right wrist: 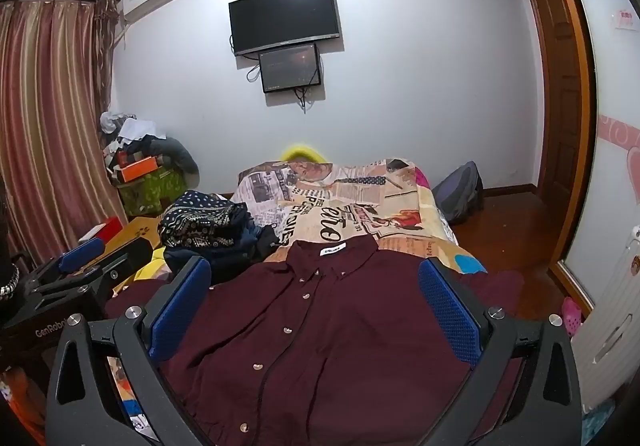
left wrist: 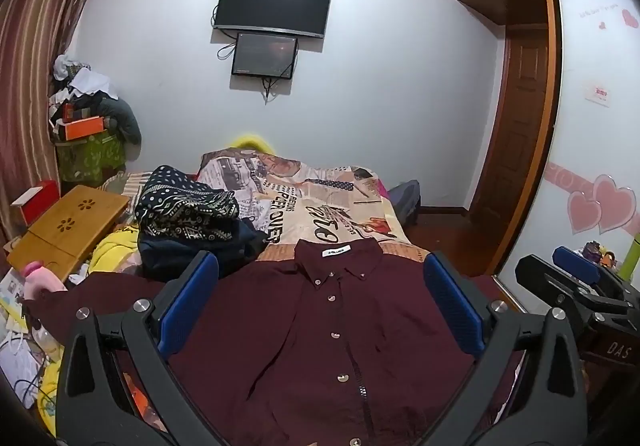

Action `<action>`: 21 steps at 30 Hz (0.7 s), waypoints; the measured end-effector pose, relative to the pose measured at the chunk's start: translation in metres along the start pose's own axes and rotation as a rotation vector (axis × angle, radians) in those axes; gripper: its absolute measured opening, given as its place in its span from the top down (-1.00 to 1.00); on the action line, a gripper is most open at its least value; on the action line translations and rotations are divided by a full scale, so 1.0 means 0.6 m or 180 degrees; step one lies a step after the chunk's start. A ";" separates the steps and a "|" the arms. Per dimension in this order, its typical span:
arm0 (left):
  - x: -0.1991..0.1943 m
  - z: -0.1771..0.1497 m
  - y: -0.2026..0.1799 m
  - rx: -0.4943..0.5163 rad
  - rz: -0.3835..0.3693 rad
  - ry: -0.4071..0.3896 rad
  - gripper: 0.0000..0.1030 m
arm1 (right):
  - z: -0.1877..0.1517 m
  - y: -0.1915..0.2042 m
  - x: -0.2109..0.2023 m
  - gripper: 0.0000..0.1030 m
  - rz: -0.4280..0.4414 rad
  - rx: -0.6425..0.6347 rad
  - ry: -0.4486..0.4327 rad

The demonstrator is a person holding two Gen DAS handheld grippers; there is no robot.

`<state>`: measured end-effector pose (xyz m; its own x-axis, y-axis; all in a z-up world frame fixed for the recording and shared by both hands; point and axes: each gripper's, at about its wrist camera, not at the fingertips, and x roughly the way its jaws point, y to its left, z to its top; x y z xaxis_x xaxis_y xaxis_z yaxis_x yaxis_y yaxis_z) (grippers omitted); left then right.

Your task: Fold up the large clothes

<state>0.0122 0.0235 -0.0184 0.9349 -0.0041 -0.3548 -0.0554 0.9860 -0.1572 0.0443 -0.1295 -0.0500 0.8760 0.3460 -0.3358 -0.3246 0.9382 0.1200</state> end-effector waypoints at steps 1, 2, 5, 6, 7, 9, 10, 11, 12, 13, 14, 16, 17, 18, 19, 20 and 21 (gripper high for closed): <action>0.000 0.000 0.000 -0.0004 0.0005 0.0002 -1.00 | 0.000 0.002 0.000 -1.00 -0.0003 -0.0003 0.0004; 0.001 0.000 0.002 -0.0013 0.0011 0.0011 -1.00 | 0.000 0.003 -0.001 -1.00 -0.0006 -0.0007 0.0005; 0.003 -0.002 0.005 -0.0039 0.0012 0.0049 -1.00 | 0.002 0.003 -0.001 -1.00 -0.0013 -0.0005 0.0012; 0.004 -0.003 0.005 -0.0046 0.0012 0.0059 -1.00 | 0.001 0.004 -0.001 -1.00 -0.0010 -0.0003 0.0019; 0.006 -0.003 0.005 -0.0051 0.0010 0.0068 -1.00 | 0.001 0.004 0.000 -1.00 -0.0008 -0.0004 0.0024; 0.007 -0.004 0.005 -0.0050 0.0015 0.0071 -1.00 | 0.000 0.002 0.000 -1.00 -0.0008 -0.0003 0.0029; 0.007 -0.003 0.005 -0.0051 0.0015 0.0071 -1.00 | 0.001 0.002 0.000 -1.00 -0.0010 -0.0003 0.0034; 0.006 -0.003 0.006 -0.0050 0.0014 0.0068 -1.00 | 0.001 0.003 -0.001 -1.00 -0.0011 -0.0005 0.0033; 0.007 -0.003 0.005 -0.0053 0.0010 0.0070 -1.00 | 0.002 0.000 0.001 -1.00 -0.0008 0.0000 0.0038; 0.006 -0.003 0.006 -0.0057 0.0005 0.0069 -1.00 | 0.001 0.000 0.000 -1.00 -0.0008 -0.0001 0.0034; 0.007 -0.003 0.006 -0.0059 0.0006 0.0067 -1.00 | 0.001 0.000 0.001 -1.00 -0.0009 -0.0001 0.0032; 0.008 -0.003 0.006 -0.0056 0.0006 0.0063 -1.00 | 0.003 -0.001 0.001 -1.00 -0.0009 -0.0001 0.0037; 0.008 -0.003 0.006 -0.0056 0.0006 0.0065 -1.00 | 0.003 -0.001 0.001 -1.00 -0.0009 0.0002 0.0035; 0.008 -0.003 0.006 -0.0056 0.0004 0.0064 -1.00 | 0.004 -0.002 0.001 -1.00 -0.0009 0.0004 0.0035; 0.008 -0.002 0.007 -0.0057 0.0002 0.0065 -1.00 | 0.003 -0.003 0.001 -1.00 -0.0011 0.0005 0.0035; 0.008 -0.002 0.005 -0.0057 0.0006 0.0068 -1.00 | 0.004 -0.003 0.001 -1.00 -0.0013 0.0004 0.0036; 0.008 -0.002 0.006 -0.0056 0.0009 0.0069 -1.00 | 0.003 -0.004 0.001 -1.00 -0.0010 0.0005 0.0035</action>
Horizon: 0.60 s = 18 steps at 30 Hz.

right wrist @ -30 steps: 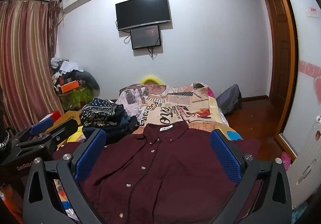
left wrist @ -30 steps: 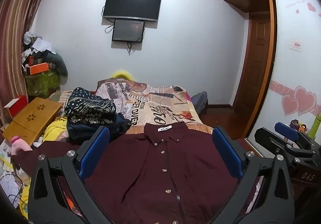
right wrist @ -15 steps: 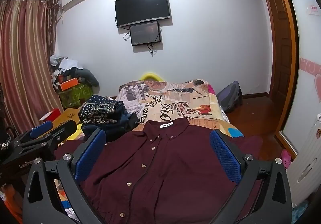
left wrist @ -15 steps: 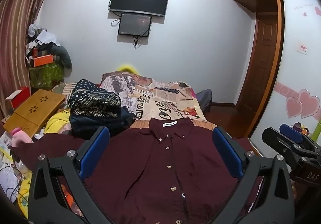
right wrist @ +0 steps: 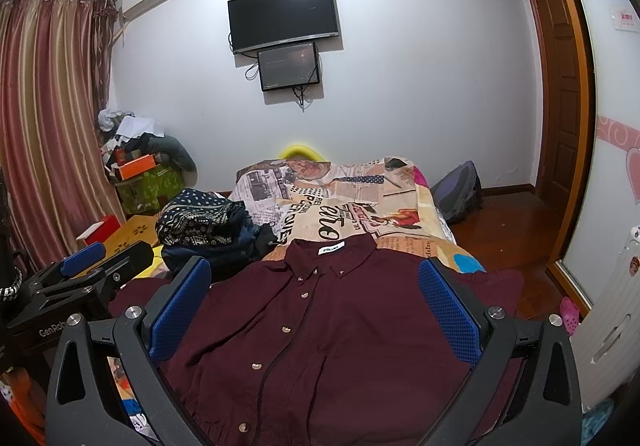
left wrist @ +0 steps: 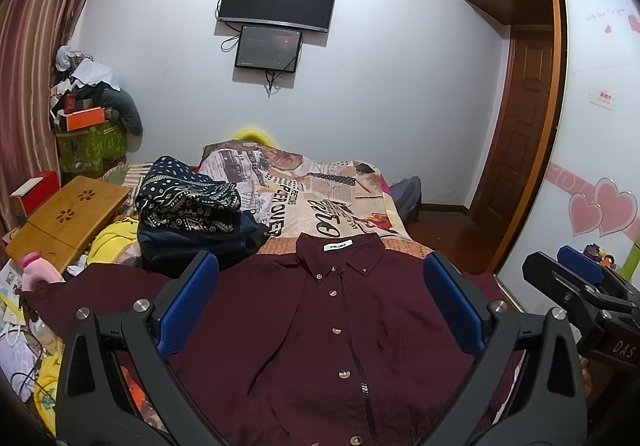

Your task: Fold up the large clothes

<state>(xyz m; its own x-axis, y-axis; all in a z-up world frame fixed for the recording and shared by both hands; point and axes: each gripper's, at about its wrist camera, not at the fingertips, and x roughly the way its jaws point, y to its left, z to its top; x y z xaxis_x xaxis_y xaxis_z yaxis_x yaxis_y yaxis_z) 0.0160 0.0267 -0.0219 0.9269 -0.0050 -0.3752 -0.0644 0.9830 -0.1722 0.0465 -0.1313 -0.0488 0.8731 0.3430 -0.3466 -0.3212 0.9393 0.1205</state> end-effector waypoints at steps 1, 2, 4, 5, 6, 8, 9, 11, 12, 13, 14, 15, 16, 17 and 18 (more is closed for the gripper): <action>0.000 0.000 0.000 -0.0002 -0.0001 -0.0004 -1.00 | 0.000 0.000 0.000 -1.00 -0.0002 0.0003 0.0003; 0.000 0.000 0.000 -0.0001 0.0000 -0.0004 -1.00 | 0.000 0.000 0.000 -1.00 -0.0003 0.0005 0.0010; 0.000 0.000 -0.001 0.0002 0.0005 0.0000 -1.00 | -0.001 -0.001 0.000 -1.00 -0.0004 0.0013 0.0009; 0.000 0.000 -0.001 0.0000 0.0001 0.0001 -1.00 | -0.001 -0.002 0.000 -1.00 -0.0005 0.0016 0.0007; -0.001 0.000 -0.001 -0.0001 -0.0001 0.0002 -1.00 | -0.002 -0.002 0.000 -1.00 -0.0005 0.0017 0.0004; -0.001 -0.001 -0.001 0.0003 0.0002 -0.0003 -1.00 | -0.002 -0.003 -0.001 -1.00 -0.0007 0.0015 0.0000; -0.002 0.000 -0.001 0.0006 0.0004 -0.0007 -1.00 | 0.000 -0.004 0.001 -1.00 -0.0008 0.0015 0.0004; -0.002 0.000 -0.002 0.0012 0.0009 -0.0013 -1.00 | 0.001 -0.005 0.002 -1.00 -0.0013 0.0017 0.0012; -0.002 0.000 -0.003 0.0015 0.0015 -0.0015 -1.00 | 0.000 -0.007 0.002 -1.00 -0.0010 0.0023 0.0014; -0.002 -0.001 -0.003 0.0018 0.0022 -0.0015 -1.00 | 0.000 -0.008 0.002 -1.00 -0.0009 0.0030 0.0017; 0.000 -0.001 -0.003 0.0020 0.0023 -0.0012 -1.00 | 0.000 -0.008 0.002 -1.00 -0.0008 0.0033 0.0018; 0.000 -0.002 -0.003 0.0019 0.0020 -0.0010 -1.00 | 0.000 -0.008 0.002 -1.00 -0.0010 0.0030 0.0016; 0.000 -0.002 -0.002 0.0018 0.0017 -0.0006 -1.00 | 0.000 -0.009 0.002 -1.00 -0.0013 0.0030 0.0012; 0.000 -0.003 -0.003 0.0019 0.0015 -0.0006 -1.00 | 0.000 -0.009 0.002 -1.00 -0.0015 0.0030 0.0009; 0.000 -0.003 -0.003 0.0020 0.0012 -0.0005 -1.00 | 0.000 -0.009 0.002 -1.00 -0.0015 0.0032 0.0005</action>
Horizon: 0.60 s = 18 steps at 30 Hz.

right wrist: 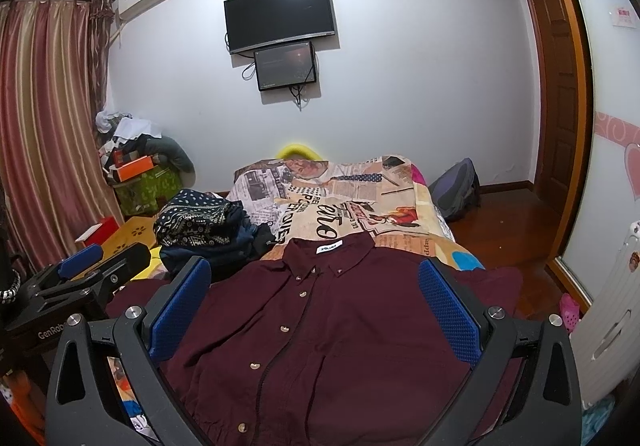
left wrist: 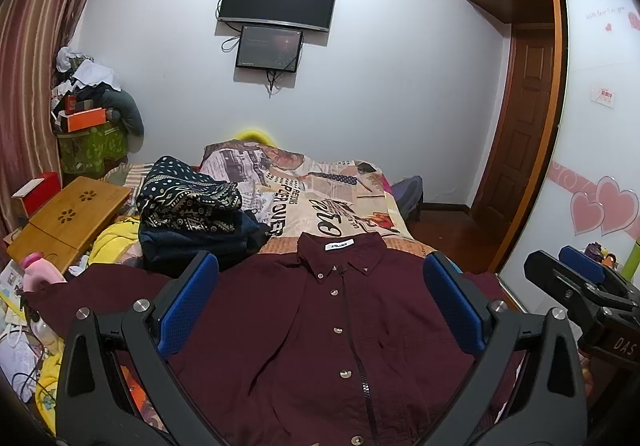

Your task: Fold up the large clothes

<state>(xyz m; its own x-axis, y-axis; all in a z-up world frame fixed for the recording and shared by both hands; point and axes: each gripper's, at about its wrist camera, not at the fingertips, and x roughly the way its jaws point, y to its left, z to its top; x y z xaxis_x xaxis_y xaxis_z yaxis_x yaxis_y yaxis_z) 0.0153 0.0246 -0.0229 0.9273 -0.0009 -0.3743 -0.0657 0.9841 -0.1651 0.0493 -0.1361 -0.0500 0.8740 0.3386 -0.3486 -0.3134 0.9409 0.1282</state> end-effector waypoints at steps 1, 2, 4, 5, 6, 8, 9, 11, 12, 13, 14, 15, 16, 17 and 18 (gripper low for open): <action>0.001 0.000 -0.001 0.0003 -0.0002 -0.0001 -1.00 | 0.000 0.000 0.000 -1.00 0.0000 0.0003 -0.0003; 0.000 0.000 -0.001 0.0008 -0.0004 -0.0002 -1.00 | -0.001 0.000 0.000 -1.00 -0.0003 0.0005 -0.0002; 0.001 0.001 -0.003 0.0015 -0.0004 -0.0001 -1.00 | -0.001 0.000 0.000 -1.00 -0.0006 0.0011 0.0002; 0.002 0.000 -0.005 0.0016 -0.0005 0.0001 -1.00 | -0.002 -0.001 0.000 -1.00 -0.0004 0.0013 0.0001; 0.002 0.000 -0.005 0.0020 -0.0006 0.0002 -1.00 | -0.002 -0.001 -0.001 -1.00 -0.0004 0.0013 0.0002; 0.001 0.000 -0.006 0.0023 -0.0003 -0.0002 -1.00 | -0.002 -0.001 -0.001 -1.00 -0.0007 0.0008 -0.0001; 0.001 0.000 -0.006 0.0023 -0.0002 -0.0005 -1.00 | -0.001 -0.001 0.000 -1.00 -0.0006 0.0008 0.0000; 0.002 0.001 -0.007 0.0028 -0.0004 -0.0003 -1.00 | -0.002 -0.002 0.000 -1.00 -0.0003 0.0011 -0.0002; 0.002 0.001 -0.007 0.0032 -0.0004 -0.0002 -1.00 | -0.001 -0.001 0.000 -1.00 -0.0005 0.0012 0.0001; 0.002 0.002 -0.008 0.0037 -0.0004 -0.0001 -1.00 | -0.001 -0.001 0.000 -1.00 -0.0005 0.0013 0.0004; 0.003 0.002 -0.009 0.0040 -0.0003 0.0000 -1.00 | -0.001 -0.002 0.000 -1.00 -0.0004 0.0018 0.0008; 0.003 0.002 -0.009 0.0047 -0.0002 0.0000 -1.00 | 0.000 -0.003 0.000 -1.00 -0.0002 0.0022 0.0012; 0.003 0.003 -0.010 0.0052 0.0000 0.0000 -1.00 | 0.000 -0.004 0.000 -1.00 -0.0001 0.0026 0.0013; 0.003 0.003 -0.012 0.0058 0.0003 0.0000 -1.00 | 0.000 -0.005 0.000 -1.00 -0.0001 0.0031 0.0015; 0.004 0.003 -0.012 0.0062 0.0003 0.0002 -1.00 | 0.000 -0.005 0.000 -1.00 -0.0002 0.0033 0.0016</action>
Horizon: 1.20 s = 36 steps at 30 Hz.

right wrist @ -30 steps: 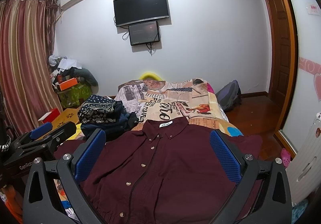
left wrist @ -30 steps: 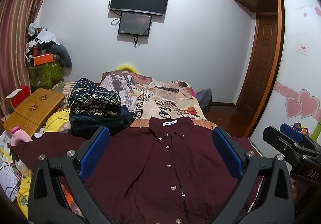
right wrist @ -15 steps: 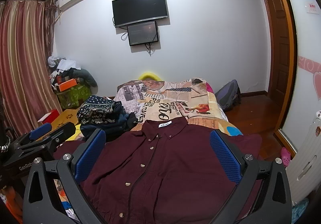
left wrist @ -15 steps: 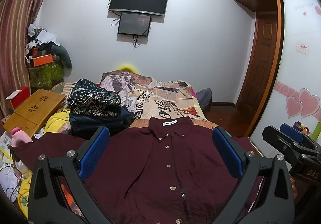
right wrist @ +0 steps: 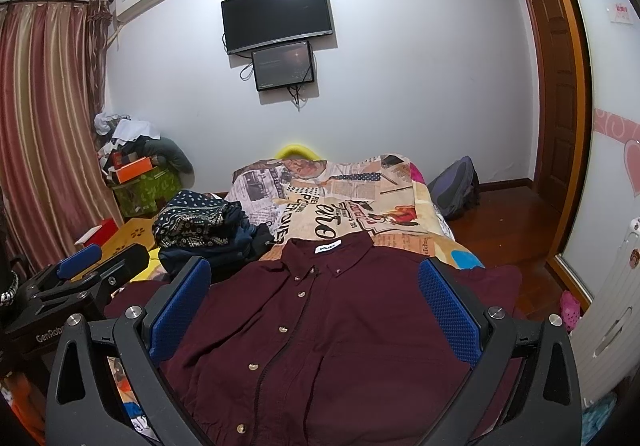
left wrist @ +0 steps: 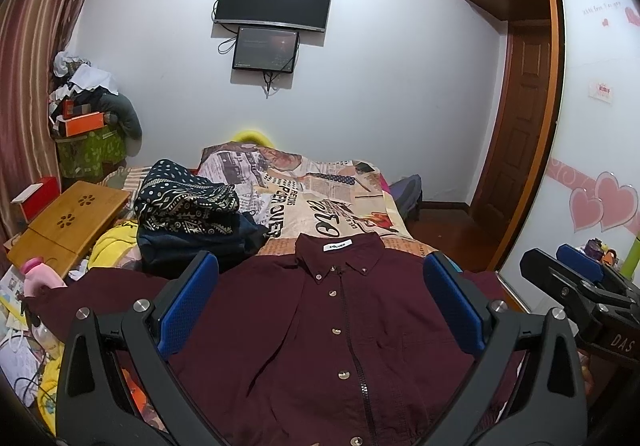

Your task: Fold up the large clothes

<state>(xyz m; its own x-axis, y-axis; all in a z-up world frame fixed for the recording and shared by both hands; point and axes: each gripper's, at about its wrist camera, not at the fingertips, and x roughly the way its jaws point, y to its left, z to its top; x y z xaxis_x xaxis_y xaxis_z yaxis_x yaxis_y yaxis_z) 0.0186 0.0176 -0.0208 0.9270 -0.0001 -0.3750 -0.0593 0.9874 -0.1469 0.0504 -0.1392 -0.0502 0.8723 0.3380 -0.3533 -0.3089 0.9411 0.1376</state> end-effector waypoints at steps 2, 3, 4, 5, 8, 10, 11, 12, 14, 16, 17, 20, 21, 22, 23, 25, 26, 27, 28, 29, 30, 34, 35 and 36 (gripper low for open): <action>0.000 0.000 -0.002 0.0003 -0.0003 0.0002 -1.00 | 0.000 -0.001 0.000 -1.00 0.0004 -0.0001 -0.0002; 0.000 0.001 -0.002 0.0008 -0.0002 -0.0001 -1.00 | 0.000 0.000 0.000 -1.00 0.0000 -0.0003 -0.0002; 0.000 0.001 -0.003 0.0010 0.0000 -0.0002 -1.00 | 0.000 0.000 0.000 -1.00 0.0002 -0.0004 -0.0005; -0.001 0.001 -0.003 0.0016 0.0003 -0.0005 -1.00 | -0.001 0.000 0.000 -1.00 0.0005 -0.0007 -0.0008; 0.000 0.002 -0.004 0.0020 0.0005 -0.0005 -1.00 | 0.000 -0.001 0.001 -1.00 0.0001 -0.0011 -0.0001; 0.000 0.002 -0.004 0.0021 0.0010 -0.0002 -1.00 | 0.000 0.000 0.001 -1.00 -0.0002 -0.0008 0.0004; -0.001 0.001 -0.004 0.0015 0.0006 -0.0004 -1.00 | -0.001 -0.001 0.001 -1.00 0.0001 -0.0003 0.0009; 0.000 0.001 -0.004 0.0009 0.0005 -0.0001 -1.00 | 0.000 -0.001 0.001 -1.00 0.0000 0.0000 0.0012; 0.002 0.001 -0.002 -0.0002 0.0007 0.0008 -1.00 | 0.000 -0.001 0.003 -1.00 -0.0005 0.0003 0.0020; 0.005 0.001 0.001 -0.0014 0.0011 0.0020 -1.00 | -0.001 0.000 0.007 -1.00 -0.0016 0.0004 0.0031; 0.007 0.001 0.003 -0.0023 0.0013 0.0029 -1.00 | -0.001 -0.001 0.009 -1.00 -0.0028 0.0008 0.0039; 0.015 0.000 0.010 -0.0039 0.0034 0.0044 -1.00 | -0.003 -0.003 0.016 -1.00 -0.0055 0.0029 0.0067; 0.017 0.000 0.015 -0.0048 0.0057 0.0042 -1.00 | -0.002 -0.004 0.019 -1.00 -0.0067 0.0032 0.0080; 0.019 0.001 0.019 -0.0055 0.0072 0.0040 -1.00 | -0.003 -0.005 0.023 -1.00 -0.0085 0.0036 0.0095; 0.023 0.002 0.025 -0.0068 0.0093 0.0035 -1.00 | -0.003 -0.007 0.026 -1.00 -0.0097 0.0039 0.0109; 0.029 0.005 0.043 -0.0094 0.0167 0.0016 -1.00 | -0.003 -0.010 0.035 -1.00 -0.0126 0.0043 0.0152; 0.031 0.007 0.049 -0.0100 0.0200 0.0009 -1.00 | -0.004 -0.011 0.042 -1.00 -0.0151 0.0043 0.0184; 0.034 0.010 0.064 -0.0116 0.0280 -0.0002 -1.00 | -0.004 -0.014 0.045 -1.00 -0.0167 0.0043 0.0201; 0.037 0.011 0.072 -0.0133 0.0316 -0.0002 -1.00 | -0.005 -0.016 0.051 -1.00 -0.0191 0.0045 0.0228; 0.042 0.013 0.090 -0.0178 0.0383 0.0000 -1.00 | -0.005 -0.019 0.057 -1.00 -0.0212 0.0050 0.0259; 0.046 0.014 0.106 -0.0213 0.0434 0.0008 -1.00 | -0.005 -0.021 0.063 -1.00 -0.0224 0.0054 0.0282; 0.062 0.013 0.172 -0.0353 0.0747 0.0049 -1.00 | -0.008 -0.031 0.093 -1.00 -0.0314 0.0092 0.0428; 0.066 0.012 0.195 -0.0387 0.0865 0.0065 -1.00 | -0.008 -0.033 0.102 -1.00 -0.0330 0.0106 0.0469; 0.068 0.008 0.215 -0.0414 0.0973 0.0084 -1.00 | -0.008 -0.035 0.106 -1.00 -0.0335 0.0116 0.0494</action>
<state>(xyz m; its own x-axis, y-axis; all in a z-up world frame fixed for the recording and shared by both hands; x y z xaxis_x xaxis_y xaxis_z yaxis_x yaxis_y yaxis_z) 0.0506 0.1459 -0.0505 0.8492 0.2873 -0.4431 -0.3816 0.9138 -0.1389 0.1107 -0.1374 -0.0800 0.8293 0.2380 -0.5056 -0.2027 0.9713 0.1247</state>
